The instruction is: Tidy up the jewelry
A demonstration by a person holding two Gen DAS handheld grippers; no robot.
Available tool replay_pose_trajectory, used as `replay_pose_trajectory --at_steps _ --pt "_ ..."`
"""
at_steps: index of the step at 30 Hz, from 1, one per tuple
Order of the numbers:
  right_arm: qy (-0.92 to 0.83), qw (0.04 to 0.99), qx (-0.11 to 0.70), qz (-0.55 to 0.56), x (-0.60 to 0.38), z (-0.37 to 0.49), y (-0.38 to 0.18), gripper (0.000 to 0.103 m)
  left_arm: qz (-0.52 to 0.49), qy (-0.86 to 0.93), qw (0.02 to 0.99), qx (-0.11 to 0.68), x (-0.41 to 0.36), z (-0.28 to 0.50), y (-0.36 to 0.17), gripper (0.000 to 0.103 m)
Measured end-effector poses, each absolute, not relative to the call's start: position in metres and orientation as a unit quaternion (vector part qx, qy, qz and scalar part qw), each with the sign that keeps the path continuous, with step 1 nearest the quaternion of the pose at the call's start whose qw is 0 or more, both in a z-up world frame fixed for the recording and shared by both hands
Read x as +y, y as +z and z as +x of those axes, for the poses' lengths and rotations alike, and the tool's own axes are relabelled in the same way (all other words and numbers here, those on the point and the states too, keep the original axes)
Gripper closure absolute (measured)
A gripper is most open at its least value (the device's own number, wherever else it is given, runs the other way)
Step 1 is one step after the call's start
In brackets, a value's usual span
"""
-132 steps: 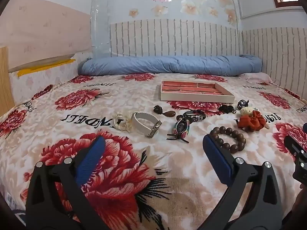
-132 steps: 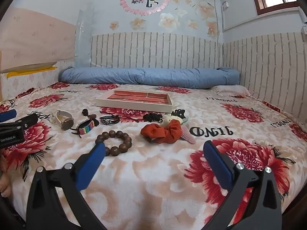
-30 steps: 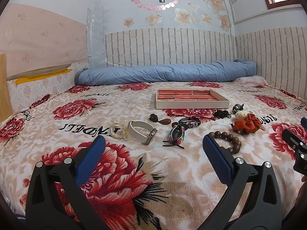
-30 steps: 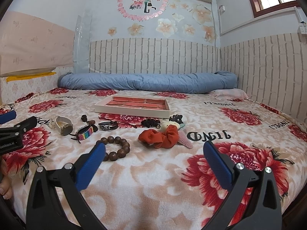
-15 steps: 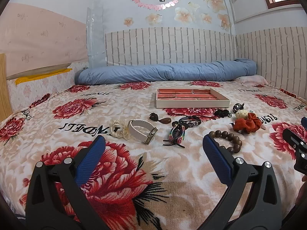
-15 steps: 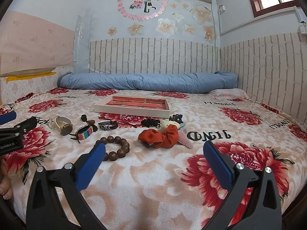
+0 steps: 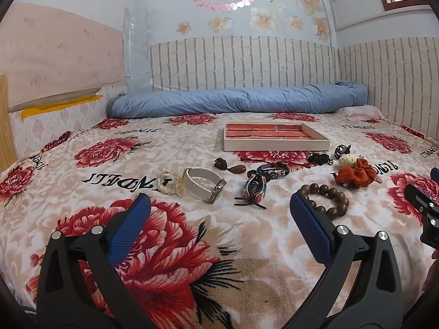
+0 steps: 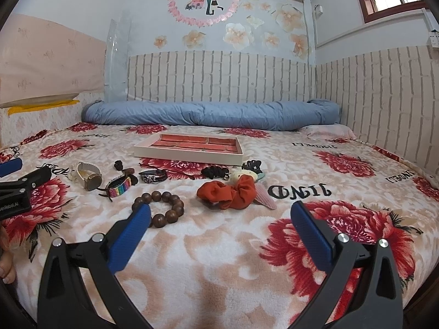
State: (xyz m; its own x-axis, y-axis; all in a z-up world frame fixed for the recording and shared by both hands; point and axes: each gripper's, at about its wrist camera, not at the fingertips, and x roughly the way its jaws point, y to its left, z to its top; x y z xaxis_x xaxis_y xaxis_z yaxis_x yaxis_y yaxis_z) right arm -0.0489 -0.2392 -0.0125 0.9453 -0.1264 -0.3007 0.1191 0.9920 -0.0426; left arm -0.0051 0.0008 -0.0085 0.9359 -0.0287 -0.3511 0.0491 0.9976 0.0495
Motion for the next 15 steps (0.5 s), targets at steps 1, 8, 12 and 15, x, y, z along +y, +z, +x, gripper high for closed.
replay_pose_trajectory --at_steps 1,8,12,15 --pt "-0.061 0.986 0.154 -0.013 -0.239 -0.047 -0.013 0.004 0.028 -0.019 0.983 0.18 0.001 -0.003 -0.009 0.005" --pt "-0.056 0.983 0.171 -0.019 -0.235 -0.036 -0.017 0.004 0.027 -0.018 0.98 0.197 0.003 0.009 -0.01 0.005" --pt "-0.057 0.981 0.184 -0.011 -0.237 -0.026 -0.015 0.004 0.028 -0.014 0.979 0.2 0.005 0.016 -0.004 0.005" --pt "-0.071 0.979 0.192 -0.003 -0.241 -0.017 -0.014 0.004 0.032 -0.016 0.976 0.213 0.005 0.024 -0.003 0.005"
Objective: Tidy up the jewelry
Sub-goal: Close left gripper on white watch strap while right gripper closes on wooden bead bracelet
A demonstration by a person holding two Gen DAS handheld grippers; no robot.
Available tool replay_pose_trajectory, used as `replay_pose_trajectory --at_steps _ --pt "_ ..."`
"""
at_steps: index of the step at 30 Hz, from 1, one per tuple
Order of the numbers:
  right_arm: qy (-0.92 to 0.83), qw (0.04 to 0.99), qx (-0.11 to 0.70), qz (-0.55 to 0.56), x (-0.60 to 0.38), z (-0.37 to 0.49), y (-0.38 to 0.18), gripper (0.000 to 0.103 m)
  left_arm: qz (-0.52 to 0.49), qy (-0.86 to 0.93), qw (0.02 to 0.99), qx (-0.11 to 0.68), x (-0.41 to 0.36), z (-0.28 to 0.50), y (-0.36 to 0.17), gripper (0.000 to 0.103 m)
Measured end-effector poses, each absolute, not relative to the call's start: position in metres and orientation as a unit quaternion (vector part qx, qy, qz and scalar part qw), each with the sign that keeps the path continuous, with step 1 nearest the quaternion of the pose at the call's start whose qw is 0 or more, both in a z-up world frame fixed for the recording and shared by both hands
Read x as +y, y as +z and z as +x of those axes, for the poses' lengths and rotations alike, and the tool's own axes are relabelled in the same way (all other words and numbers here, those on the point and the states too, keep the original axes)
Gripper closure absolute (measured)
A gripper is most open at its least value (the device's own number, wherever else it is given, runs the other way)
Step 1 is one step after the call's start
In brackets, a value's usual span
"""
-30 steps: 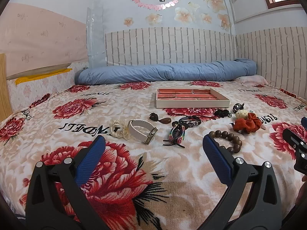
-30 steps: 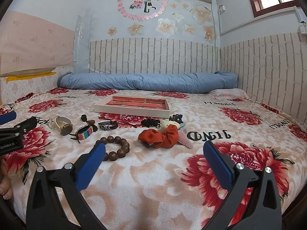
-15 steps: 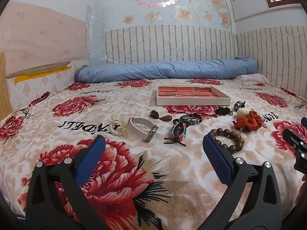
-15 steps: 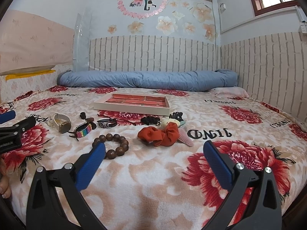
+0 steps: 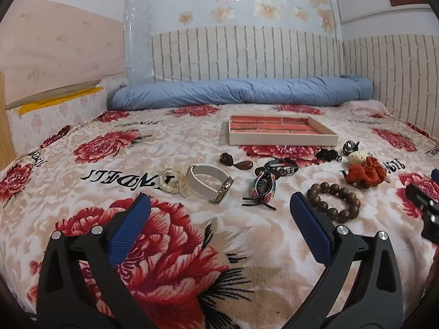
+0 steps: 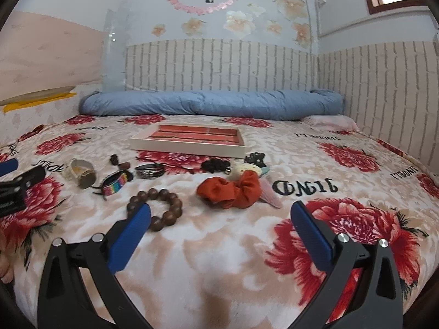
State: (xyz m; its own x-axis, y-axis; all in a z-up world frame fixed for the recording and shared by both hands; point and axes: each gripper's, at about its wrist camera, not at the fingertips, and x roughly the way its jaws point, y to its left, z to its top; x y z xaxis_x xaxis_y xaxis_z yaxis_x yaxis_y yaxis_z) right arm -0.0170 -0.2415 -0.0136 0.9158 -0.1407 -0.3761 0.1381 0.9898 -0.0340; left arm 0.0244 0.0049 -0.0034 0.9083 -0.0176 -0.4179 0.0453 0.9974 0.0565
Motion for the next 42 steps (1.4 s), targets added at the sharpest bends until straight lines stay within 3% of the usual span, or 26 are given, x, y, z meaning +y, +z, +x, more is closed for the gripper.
replay_pose_trajectory --at_steps 23,27,30,32,38,42 --pt "-0.041 0.953 0.298 0.034 -0.233 0.065 -0.026 0.004 0.029 -0.03 0.955 0.293 0.012 0.115 0.007 0.005" --pt "-0.044 0.949 0.31 0.034 -0.231 0.072 -0.029 0.005 0.026 -0.028 0.951 0.307 0.017 0.127 0.001 0.009" --pt "-0.046 0.943 0.329 0.03 -0.229 0.08 -0.034 0.014 0.023 -0.027 0.945 0.324 0.021 0.138 -0.006 0.016" --pt "-0.046 0.938 0.342 0.034 -0.229 0.085 -0.039 0.025 0.019 -0.03 0.941 0.337 0.025 0.144 -0.01 0.023" --pt "-0.039 0.931 0.362 0.034 -0.223 0.097 -0.044 0.035 0.024 -0.022 0.938 0.344 0.037 0.156 -0.012 0.025" --pt "-0.04 0.927 0.371 0.033 -0.218 0.106 -0.047 0.037 0.02 -0.012 0.933 0.36 0.046 0.165 -0.016 0.032"
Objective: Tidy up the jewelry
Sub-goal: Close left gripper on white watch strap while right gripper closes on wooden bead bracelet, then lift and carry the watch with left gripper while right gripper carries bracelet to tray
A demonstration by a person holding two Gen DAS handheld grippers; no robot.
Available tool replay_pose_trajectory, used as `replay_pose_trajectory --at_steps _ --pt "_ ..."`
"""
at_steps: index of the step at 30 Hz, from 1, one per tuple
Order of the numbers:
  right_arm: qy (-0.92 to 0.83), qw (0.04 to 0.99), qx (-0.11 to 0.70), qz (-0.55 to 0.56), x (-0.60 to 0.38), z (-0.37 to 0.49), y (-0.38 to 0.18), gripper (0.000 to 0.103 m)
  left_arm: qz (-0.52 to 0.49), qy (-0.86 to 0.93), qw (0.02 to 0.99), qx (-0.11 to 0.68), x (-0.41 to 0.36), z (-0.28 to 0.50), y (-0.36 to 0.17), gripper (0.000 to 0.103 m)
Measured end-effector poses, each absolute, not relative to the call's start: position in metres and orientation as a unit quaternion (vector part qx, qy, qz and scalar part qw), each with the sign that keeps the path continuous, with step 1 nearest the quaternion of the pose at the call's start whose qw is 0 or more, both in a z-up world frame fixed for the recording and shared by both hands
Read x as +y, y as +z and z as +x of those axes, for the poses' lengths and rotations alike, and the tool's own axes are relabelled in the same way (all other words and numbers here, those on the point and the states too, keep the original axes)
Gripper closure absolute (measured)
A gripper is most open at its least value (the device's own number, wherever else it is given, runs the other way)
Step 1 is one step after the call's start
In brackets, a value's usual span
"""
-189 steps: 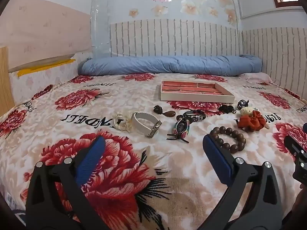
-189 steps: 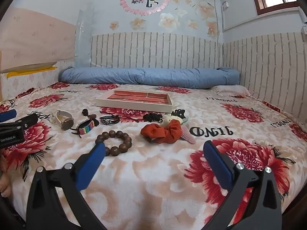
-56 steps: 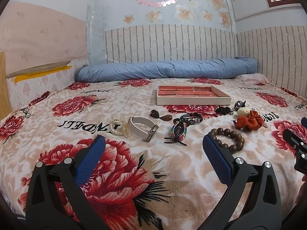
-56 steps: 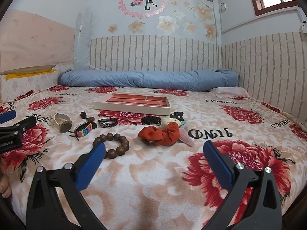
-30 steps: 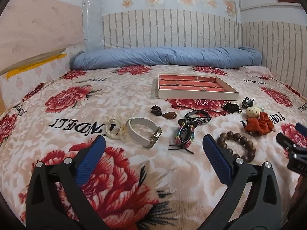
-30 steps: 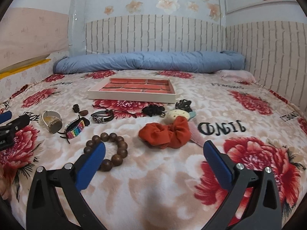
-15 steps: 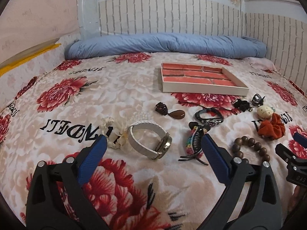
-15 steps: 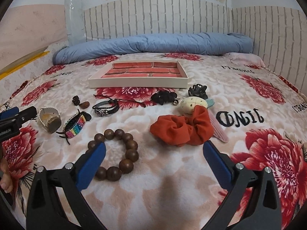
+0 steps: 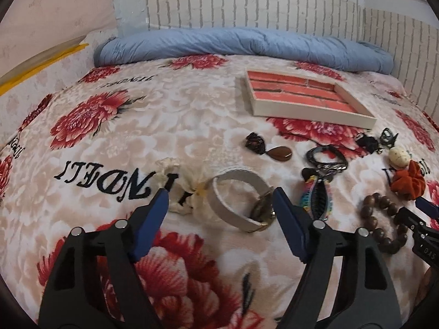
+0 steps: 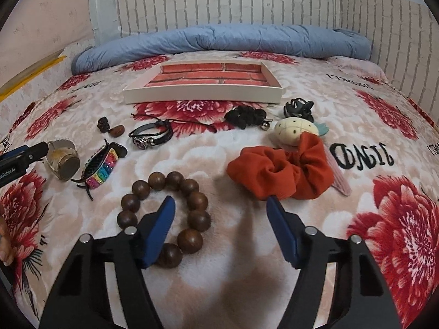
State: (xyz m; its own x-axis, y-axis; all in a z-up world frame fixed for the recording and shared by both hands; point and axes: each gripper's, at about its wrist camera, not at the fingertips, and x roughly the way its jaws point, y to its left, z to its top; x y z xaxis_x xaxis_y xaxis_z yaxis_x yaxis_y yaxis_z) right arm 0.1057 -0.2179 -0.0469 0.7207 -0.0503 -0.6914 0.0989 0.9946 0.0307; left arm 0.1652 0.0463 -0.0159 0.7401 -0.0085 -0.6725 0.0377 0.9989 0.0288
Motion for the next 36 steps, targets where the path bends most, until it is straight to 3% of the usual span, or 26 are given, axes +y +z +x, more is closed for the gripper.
replay_pose_trajectory --at_steps 4,7,11,31,36 --pt "-0.041 0.925 0.377 0.024 -0.213 0.11 -0.048 0.039 0.016 -0.013 0.923 0.385 0.052 0.173 -0.023 0.045" --pt "-0.043 0.923 0.383 0.016 -0.209 0.112 -0.049 0.047 0.013 -0.017 0.916 0.4 0.055 0.176 -0.026 0.051" --pt "-0.043 0.92 0.388 0.03 -0.211 0.107 -0.046 0.051 0.002 -0.03 0.911 0.41 0.058 0.178 -0.026 0.055" --pt "-0.032 0.896 0.442 0.029 -0.205 0.134 -0.065 0.078 0.0 -0.045 0.888 0.458 0.056 0.207 -0.042 0.096" --pt "-0.017 0.898 0.438 0.026 -0.208 0.136 -0.064 0.08 0.005 -0.036 0.892 0.45 0.056 0.207 -0.04 0.1"
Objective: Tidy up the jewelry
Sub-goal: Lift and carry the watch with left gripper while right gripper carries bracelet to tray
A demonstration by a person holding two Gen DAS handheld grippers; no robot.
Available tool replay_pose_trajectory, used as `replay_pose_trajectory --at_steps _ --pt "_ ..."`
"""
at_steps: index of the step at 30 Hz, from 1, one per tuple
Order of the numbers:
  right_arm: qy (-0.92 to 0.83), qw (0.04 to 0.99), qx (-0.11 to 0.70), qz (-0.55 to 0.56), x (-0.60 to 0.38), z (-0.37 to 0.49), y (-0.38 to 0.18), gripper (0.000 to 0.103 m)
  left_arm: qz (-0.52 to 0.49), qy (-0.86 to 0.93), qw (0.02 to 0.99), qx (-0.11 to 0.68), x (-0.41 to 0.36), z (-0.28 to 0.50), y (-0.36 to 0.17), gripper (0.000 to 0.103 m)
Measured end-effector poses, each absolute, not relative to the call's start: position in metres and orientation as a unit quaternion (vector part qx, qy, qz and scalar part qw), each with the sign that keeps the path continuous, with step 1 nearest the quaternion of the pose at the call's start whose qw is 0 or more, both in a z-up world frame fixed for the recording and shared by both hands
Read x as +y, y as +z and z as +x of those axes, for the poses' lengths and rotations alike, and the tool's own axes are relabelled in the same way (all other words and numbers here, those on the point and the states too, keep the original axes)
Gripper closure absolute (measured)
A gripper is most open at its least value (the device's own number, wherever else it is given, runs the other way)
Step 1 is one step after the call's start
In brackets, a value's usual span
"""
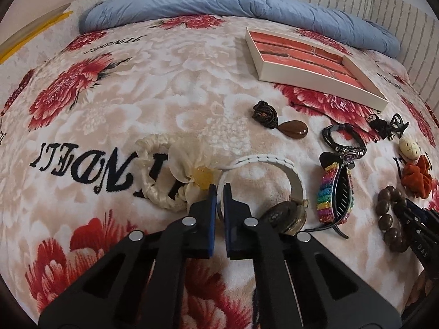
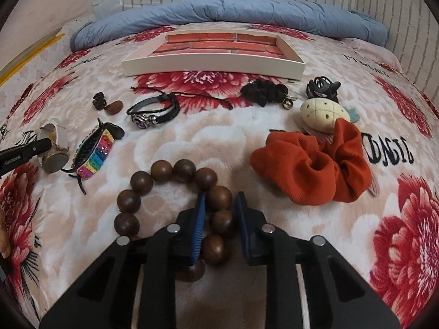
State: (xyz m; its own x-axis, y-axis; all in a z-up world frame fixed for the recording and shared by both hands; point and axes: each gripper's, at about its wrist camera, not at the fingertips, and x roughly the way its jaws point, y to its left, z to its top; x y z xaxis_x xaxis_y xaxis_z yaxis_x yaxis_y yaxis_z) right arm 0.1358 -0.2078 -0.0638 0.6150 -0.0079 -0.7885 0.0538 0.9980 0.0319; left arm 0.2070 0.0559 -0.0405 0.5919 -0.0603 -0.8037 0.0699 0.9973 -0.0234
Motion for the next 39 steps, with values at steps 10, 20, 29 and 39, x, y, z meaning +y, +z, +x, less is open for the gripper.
replay_pose_trajectory --at_steps 10,20,29,39 --pt "0.008 0.915 0.404 0.007 -0.207 0.137 -0.046 0.083 0.027 -0.027 0.907 0.419 0.043 0.197 -0.023 0.1" --pt "0.02 0.941 0.337 -0.033 -0.205 0.14 -0.011 0.083 0.033 -0.039 0.922 0.384 0.029 0.192 0.003 0.1" --pt "0.019 0.948 0.315 -0.048 -0.211 0.171 0.016 0.083 0.035 -0.043 0.928 0.369 0.017 0.218 0.029 0.1" --pt "0.0 0.952 0.303 -0.041 -0.224 0.221 0.038 0.083 0.036 -0.045 0.932 0.358 -0.011 0.273 0.053 0.1"
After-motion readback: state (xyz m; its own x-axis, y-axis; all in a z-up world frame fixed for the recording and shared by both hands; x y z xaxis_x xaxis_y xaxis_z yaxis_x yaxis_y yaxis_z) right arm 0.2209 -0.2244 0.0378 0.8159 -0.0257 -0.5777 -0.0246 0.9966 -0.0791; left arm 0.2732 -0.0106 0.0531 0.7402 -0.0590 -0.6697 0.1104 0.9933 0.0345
